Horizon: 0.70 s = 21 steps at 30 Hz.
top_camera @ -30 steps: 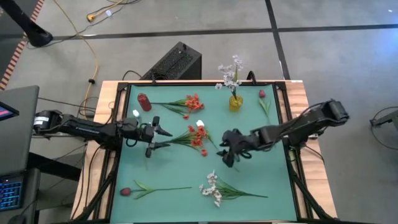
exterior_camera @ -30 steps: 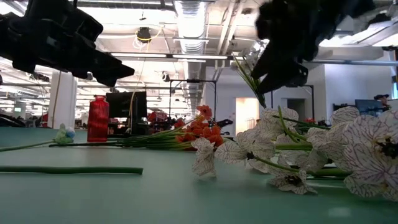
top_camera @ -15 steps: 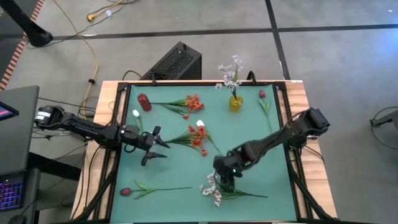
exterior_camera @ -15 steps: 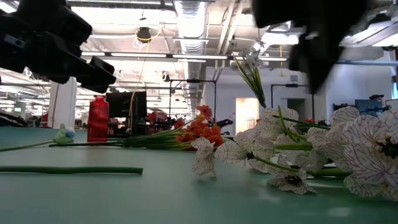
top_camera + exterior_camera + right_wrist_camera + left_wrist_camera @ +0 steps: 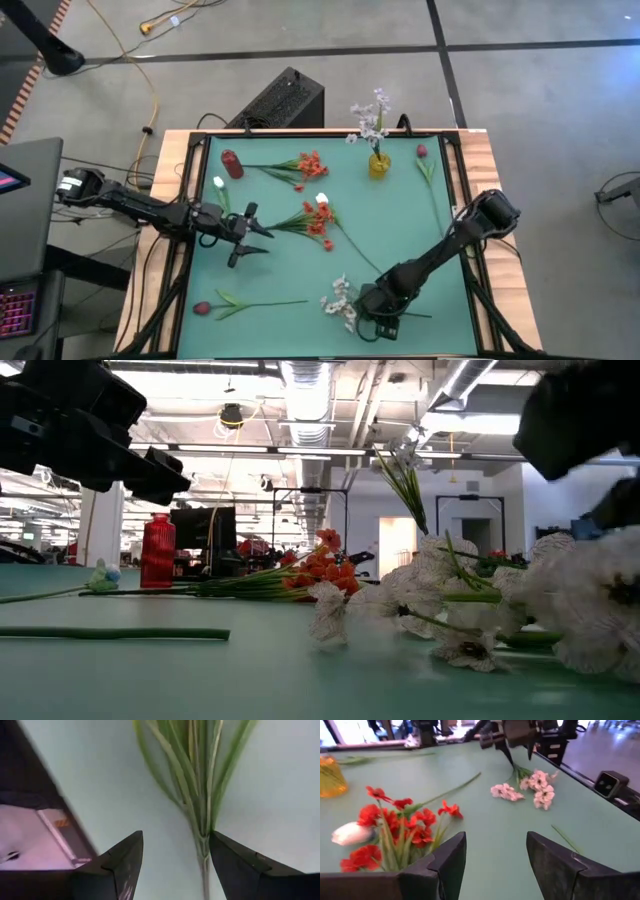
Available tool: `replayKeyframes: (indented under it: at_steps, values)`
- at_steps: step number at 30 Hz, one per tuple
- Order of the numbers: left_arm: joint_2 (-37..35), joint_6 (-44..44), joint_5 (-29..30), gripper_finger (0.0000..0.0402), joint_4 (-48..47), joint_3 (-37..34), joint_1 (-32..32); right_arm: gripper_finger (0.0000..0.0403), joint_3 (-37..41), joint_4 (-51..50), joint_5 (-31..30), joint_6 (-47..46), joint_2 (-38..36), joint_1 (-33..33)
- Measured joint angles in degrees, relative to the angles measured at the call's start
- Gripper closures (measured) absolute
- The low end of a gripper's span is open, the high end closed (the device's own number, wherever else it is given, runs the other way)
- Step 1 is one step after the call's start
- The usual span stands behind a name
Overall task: Sort flowers into vase by color
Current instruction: Put the white flowers into the yellow vase
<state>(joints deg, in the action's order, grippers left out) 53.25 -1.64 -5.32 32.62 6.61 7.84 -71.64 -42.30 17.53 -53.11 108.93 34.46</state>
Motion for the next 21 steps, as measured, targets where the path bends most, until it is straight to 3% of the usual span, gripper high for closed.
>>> replayKeyframes:
  at_steps: [7,10,13,19,21]
  values:
    - [0.0,-2.0,0.2,0.0206,4.5,0.0,0.0,0.0153,-0.3,-0.4,-3.1,-0.9,3.2,2.0]
    - [0.0,-2.9,0.2,0.0206,4.9,0.0,0.0,0.0175,-0.3,-0.7,-4.1,-0.9,3.4,2.6]
    - [0.0,-3.7,0.2,0.0206,4.9,0.0,-0.1,0.0225,-0.1,-1.1,-5.3,-0.9,2.9,2.6]
    - [0.0,-4.2,1.1,0.0206,5.5,0.0,-0.1,0.0362,0.1,-0.5,-6.3,0.5,-0.1,0.9]
    - [0.0,-4.2,1.5,0.0206,5.5,0.0,-0.1,0.0373,0.1,0.1,-6.9,2.7,-3.0,-0.1]
